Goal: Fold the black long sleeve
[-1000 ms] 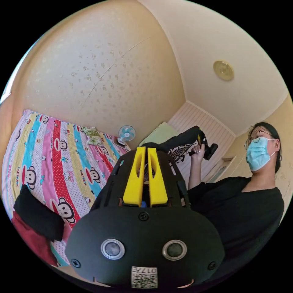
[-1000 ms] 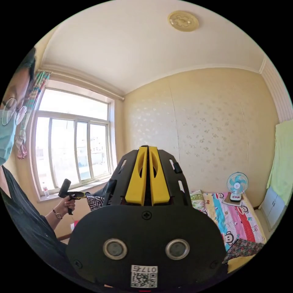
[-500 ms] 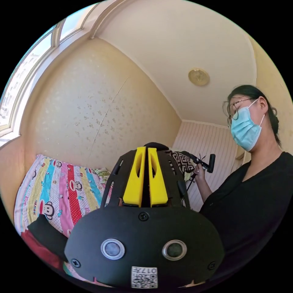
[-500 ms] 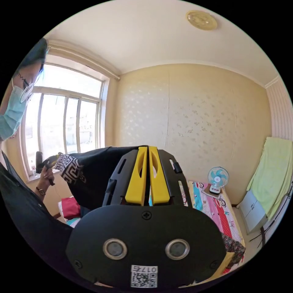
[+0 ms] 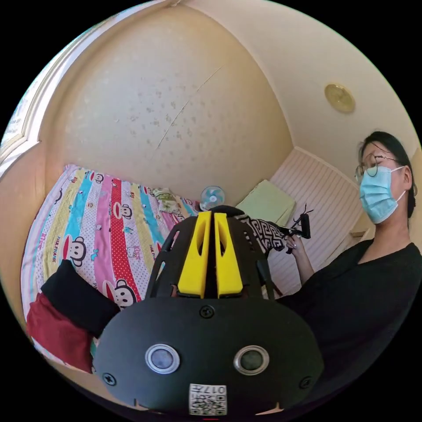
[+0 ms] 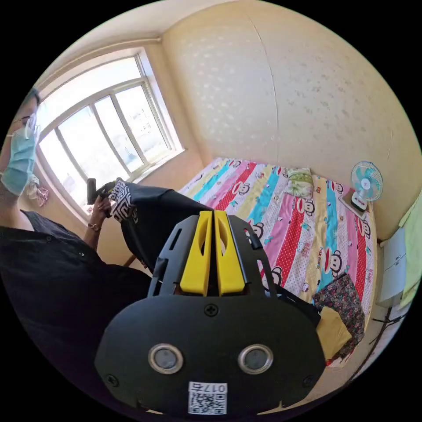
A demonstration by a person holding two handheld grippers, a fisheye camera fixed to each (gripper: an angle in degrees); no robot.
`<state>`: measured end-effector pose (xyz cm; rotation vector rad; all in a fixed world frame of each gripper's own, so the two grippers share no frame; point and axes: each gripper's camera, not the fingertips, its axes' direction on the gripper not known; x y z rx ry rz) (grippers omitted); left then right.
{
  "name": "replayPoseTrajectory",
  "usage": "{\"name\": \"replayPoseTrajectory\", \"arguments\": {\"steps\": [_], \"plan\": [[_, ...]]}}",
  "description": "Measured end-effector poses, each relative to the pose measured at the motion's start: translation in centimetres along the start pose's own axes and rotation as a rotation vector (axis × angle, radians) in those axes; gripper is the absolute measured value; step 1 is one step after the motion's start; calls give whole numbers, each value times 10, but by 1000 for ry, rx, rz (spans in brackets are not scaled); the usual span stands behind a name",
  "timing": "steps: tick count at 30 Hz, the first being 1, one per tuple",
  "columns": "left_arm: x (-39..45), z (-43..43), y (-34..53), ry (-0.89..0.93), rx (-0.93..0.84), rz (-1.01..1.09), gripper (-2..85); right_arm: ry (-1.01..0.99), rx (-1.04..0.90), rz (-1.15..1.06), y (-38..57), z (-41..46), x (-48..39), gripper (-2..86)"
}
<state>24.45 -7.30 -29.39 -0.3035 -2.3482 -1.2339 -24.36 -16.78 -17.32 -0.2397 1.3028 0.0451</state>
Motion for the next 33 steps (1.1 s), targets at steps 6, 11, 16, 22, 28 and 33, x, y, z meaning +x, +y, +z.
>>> {"name": "replayPoseTrajectory", "arguments": {"steps": [6,11,16,22,28,33], "plan": [[-244,126,-58,-130,-249,-450,30,78,-309,239,-73,264,176,31],[-307,89,0,-291,-287,-572,80,-102,-352,461,-30,349,231,53],[-338,47,146,-343,-459,-764,81,-158,-644,516,117,427,230,50],[-322,24,259,-242,-668,-773,97,-114,-754,683,241,445,271,89],[-307,34,252,-352,-898,-636,108,-109,-943,715,306,483,318,101],[-323,23,210,-259,-1212,-608,14,-154,-1034,683,312,477,335,49]]}}
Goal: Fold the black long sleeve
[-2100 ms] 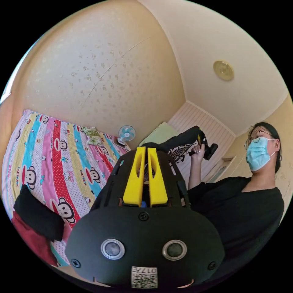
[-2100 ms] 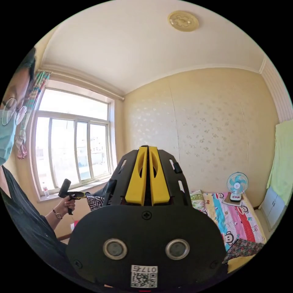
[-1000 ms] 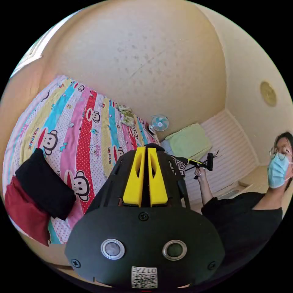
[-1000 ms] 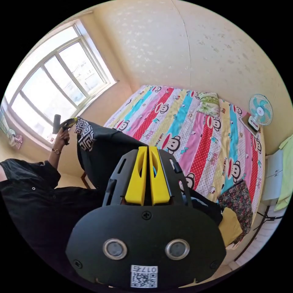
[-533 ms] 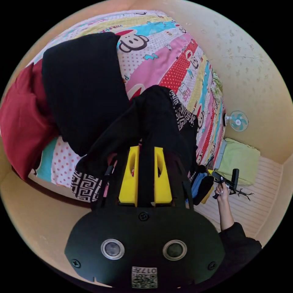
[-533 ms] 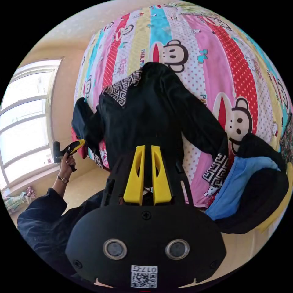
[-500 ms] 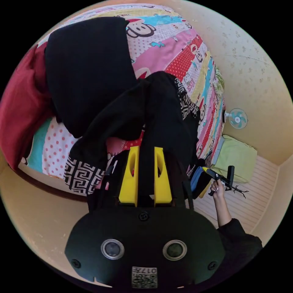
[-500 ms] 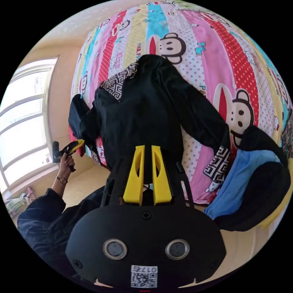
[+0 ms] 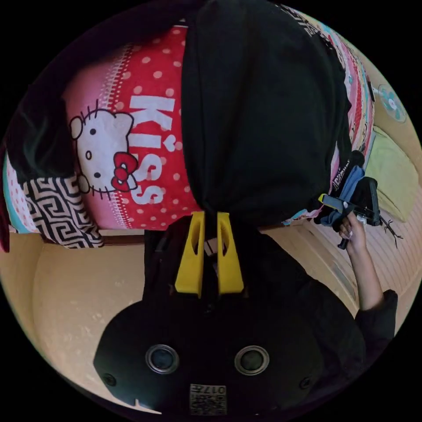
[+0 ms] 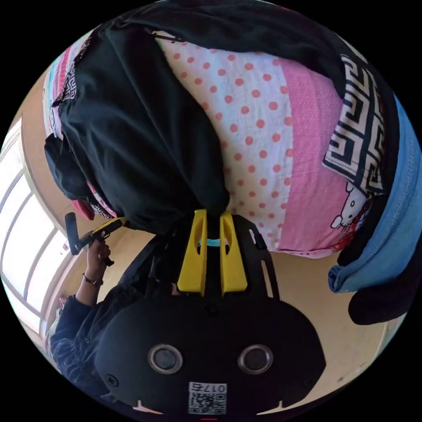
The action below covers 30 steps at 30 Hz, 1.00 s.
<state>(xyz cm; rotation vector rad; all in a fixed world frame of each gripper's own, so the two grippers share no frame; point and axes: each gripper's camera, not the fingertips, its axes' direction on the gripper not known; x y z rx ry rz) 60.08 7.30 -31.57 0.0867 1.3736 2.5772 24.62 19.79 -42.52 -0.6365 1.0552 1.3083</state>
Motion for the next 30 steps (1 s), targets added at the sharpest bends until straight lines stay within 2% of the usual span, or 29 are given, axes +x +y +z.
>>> {"name": "replayPoseTrajectory", "arguments": {"steps": [2,4,6,10,14,16,19,23,27,30], "plan": [[-3,-4,17,-15,-125,79,5,142,-1,-59,16,-7,-1,40],[-14,-7,44,-87,-159,117,2,310,-19,-127,44,-7,6,35],[-45,-2,77,-82,-148,49,4,323,-74,-153,61,7,22,36],[-94,10,110,80,-63,-142,36,132,-124,-22,81,33,84,56],[-117,-27,143,97,95,-248,74,-8,49,104,93,-5,116,75],[-116,-63,147,93,201,-229,81,-118,213,111,92,-50,120,85],[-100,-138,135,168,407,-125,89,-234,354,34,77,-101,108,90],[-78,-234,90,232,628,5,94,-302,439,-59,43,-143,80,92],[-76,-288,39,323,700,13,105,-353,430,-110,1,-155,52,97],[-82,-302,7,271,730,-24,112,-390,455,-50,-3,-149,50,101]]}}
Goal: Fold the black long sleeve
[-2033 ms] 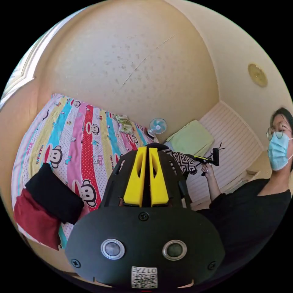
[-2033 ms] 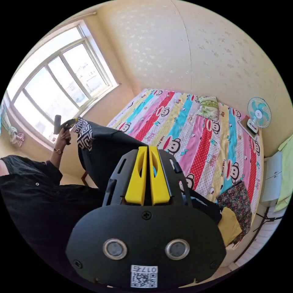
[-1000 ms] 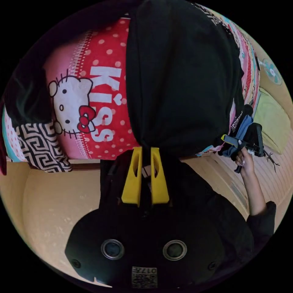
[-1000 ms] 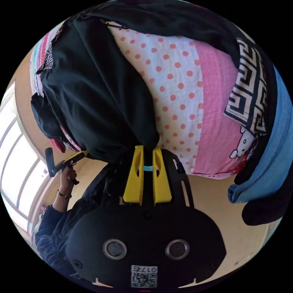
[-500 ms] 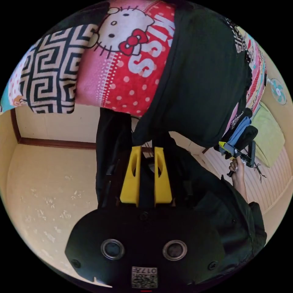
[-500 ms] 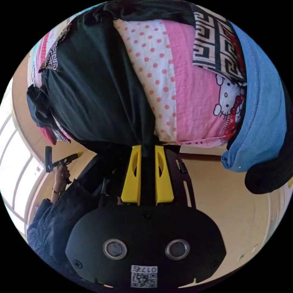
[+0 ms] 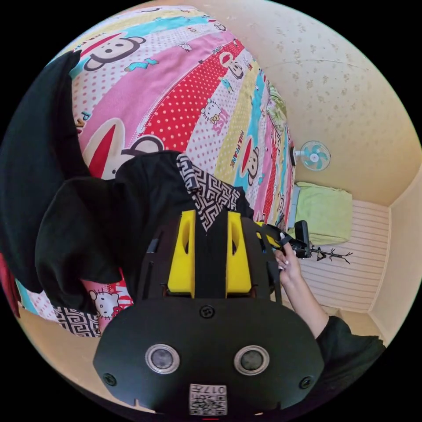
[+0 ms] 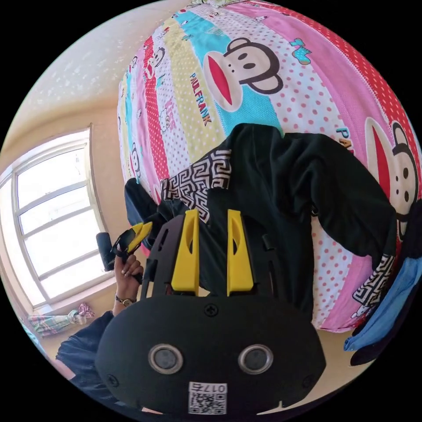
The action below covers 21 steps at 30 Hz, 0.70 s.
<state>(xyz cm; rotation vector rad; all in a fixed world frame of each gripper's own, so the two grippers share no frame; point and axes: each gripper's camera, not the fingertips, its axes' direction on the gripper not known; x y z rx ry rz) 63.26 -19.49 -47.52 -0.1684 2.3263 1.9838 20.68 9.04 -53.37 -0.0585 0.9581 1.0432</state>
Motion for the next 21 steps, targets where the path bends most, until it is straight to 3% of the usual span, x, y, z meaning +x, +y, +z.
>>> {"name": "replayPoseTrajectory", "arguments": {"steps": [4,7,12,15,19,21], "plan": [[-26,27,-26,0,0,-81,145,-47,138,101,9,-9,13,118],[-45,41,-26,69,19,-144,137,7,100,106,7,2,18,119],[-62,50,-29,180,21,-146,26,-68,68,90,4,7,23,46],[-62,40,-48,230,32,-100,2,-105,99,70,-6,-8,16,30],[-69,26,-79,218,76,-100,12,-228,231,-33,-26,-46,3,35],[-80,28,-90,279,64,-83,63,-264,259,-49,-31,-60,3,46]]}}
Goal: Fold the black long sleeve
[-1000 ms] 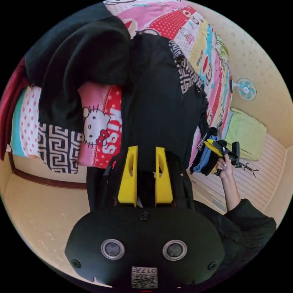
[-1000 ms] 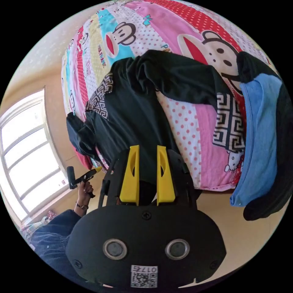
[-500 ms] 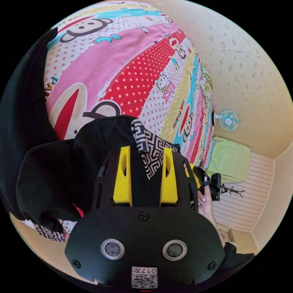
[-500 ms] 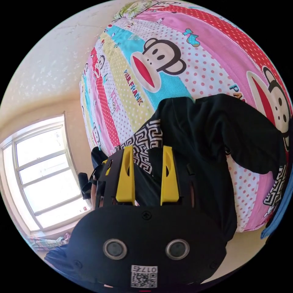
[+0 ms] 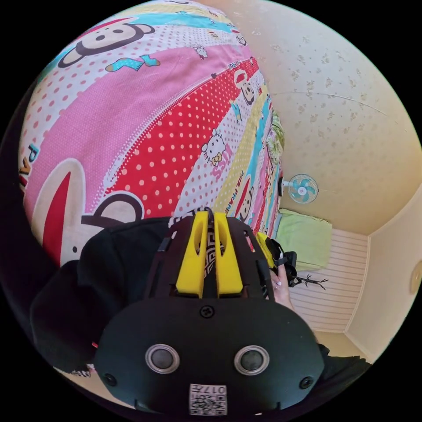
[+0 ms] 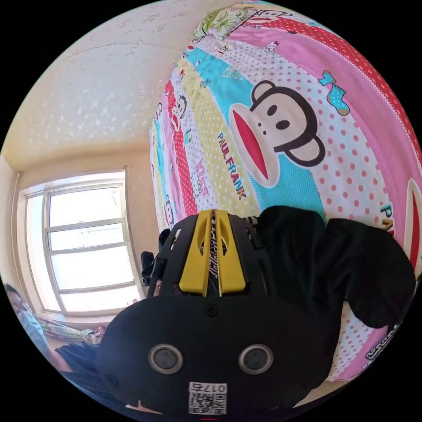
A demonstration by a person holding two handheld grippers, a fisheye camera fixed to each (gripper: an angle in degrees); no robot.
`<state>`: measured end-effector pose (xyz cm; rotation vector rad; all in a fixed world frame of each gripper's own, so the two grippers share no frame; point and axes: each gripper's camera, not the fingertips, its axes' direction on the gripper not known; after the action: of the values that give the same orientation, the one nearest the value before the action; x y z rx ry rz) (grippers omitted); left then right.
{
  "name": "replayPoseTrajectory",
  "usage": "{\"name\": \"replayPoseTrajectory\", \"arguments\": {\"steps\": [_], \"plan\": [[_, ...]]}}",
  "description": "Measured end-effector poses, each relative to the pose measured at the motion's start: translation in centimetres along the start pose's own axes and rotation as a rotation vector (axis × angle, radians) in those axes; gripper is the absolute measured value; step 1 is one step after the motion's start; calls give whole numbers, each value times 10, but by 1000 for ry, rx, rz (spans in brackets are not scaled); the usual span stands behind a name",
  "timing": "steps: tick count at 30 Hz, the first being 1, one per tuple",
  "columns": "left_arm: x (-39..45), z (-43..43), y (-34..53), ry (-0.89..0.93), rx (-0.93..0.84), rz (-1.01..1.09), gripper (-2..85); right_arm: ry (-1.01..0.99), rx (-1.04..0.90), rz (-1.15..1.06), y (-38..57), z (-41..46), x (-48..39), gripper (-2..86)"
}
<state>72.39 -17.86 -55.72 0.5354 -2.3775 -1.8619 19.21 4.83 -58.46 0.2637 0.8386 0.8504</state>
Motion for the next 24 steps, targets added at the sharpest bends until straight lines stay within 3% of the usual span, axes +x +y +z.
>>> {"name": "replayPoseTrajectory", "arguments": {"steps": [5,15,24], "plan": [[-21,-16,46,53,0,48,126,77,-2,-55,26,-42,-3,80],[-55,14,285,-97,-345,27,112,661,36,124,205,-182,61,92],[-20,45,347,-158,-452,129,101,884,-220,38,221,-106,94,125]]}}
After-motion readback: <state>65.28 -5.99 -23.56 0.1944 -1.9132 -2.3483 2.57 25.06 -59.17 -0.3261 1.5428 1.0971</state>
